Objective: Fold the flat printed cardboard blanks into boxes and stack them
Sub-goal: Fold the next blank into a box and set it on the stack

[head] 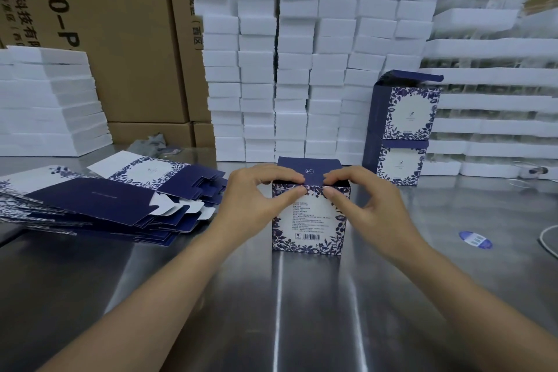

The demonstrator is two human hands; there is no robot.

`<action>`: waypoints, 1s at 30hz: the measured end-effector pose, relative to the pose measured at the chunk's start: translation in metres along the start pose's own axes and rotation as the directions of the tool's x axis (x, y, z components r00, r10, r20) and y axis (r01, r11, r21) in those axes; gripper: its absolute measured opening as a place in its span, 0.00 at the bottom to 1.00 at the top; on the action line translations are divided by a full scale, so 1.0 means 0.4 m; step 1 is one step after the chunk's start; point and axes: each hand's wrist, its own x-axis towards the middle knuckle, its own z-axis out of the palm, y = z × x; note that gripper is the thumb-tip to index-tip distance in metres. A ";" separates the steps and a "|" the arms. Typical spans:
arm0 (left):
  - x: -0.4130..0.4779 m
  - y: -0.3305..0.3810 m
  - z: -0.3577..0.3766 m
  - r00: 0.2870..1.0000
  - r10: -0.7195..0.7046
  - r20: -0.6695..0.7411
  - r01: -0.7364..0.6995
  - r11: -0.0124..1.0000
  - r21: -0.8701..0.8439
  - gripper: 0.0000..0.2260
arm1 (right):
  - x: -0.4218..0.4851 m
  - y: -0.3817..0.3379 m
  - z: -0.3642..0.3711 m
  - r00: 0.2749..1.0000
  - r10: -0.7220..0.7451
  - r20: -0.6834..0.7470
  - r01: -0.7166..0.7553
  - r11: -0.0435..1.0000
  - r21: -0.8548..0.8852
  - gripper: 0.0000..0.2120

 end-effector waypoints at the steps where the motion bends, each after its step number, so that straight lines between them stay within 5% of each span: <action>1: -0.002 -0.001 0.001 1.000 0.000 -0.005 0.000 1.000 -0.001 0.06 | -0.001 0.000 0.000 1.000 0.011 -0.005 -0.010 1.000 0.009 0.04; 14: 0.015 0.004 -0.013 0.997 -0.077 0.030 0.077 0.997 -0.014 0.05 | 0.014 -0.005 -0.018 0.993 0.110 0.047 -0.111 0.994 0.025 0.06; 18: 0.017 -0.010 -0.031 0.987 -0.137 0.078 0.146 0.983 -0.113 0.09 | 0.010 0.006 -0.033 0.986 0.153 0.063 -0.161 0.976 0.145 0.07; 23: 0.022 -0.015 -0.030 0.983 -0.156 0.102 0.169 0.976 -0.139 0.08 | 0.016 0.006 -0.031 0.990 0.137 0.031 -0.138 0.990 0.039 0.04; 30: 0.019 -0.031 -0.038 0.973 -0.209 0.095 0.225 0.951 -0.210 0.05 | 0.016 0.012 -0.052 0.970 0.222 0.097 -0.237 0.953 0.187 0.11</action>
